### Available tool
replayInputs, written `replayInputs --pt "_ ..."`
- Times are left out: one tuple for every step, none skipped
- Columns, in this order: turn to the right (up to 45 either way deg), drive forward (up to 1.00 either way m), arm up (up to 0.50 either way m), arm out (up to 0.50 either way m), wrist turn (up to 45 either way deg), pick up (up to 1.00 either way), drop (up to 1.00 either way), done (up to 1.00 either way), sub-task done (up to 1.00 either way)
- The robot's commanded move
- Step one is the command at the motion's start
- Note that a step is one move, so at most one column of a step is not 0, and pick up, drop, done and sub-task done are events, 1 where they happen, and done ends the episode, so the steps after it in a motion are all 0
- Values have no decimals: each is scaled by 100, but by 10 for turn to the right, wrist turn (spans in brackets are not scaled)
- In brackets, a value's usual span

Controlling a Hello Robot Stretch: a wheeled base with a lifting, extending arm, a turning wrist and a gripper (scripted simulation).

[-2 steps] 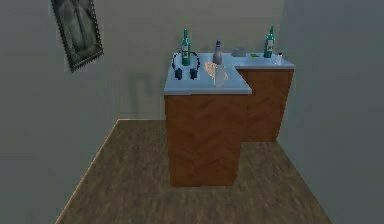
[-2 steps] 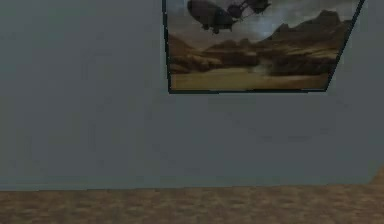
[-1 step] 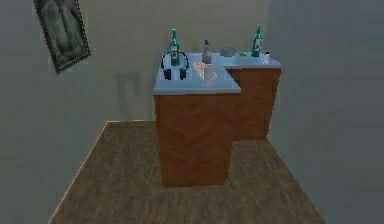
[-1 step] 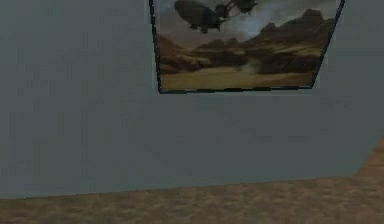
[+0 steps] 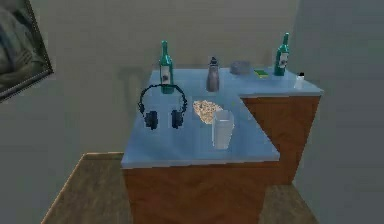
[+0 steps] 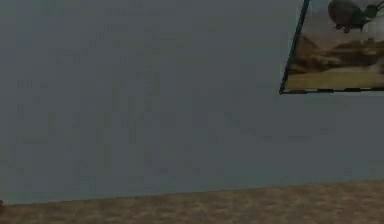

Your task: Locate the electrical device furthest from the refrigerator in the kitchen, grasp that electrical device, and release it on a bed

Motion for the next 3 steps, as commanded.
replayInputs --pt "-450 0 0 0 0 0 0 0 0" --pt "-450 0 0 0 0 0 0 0 0" --pt "0 0 50 0 0 0 0 0 0"
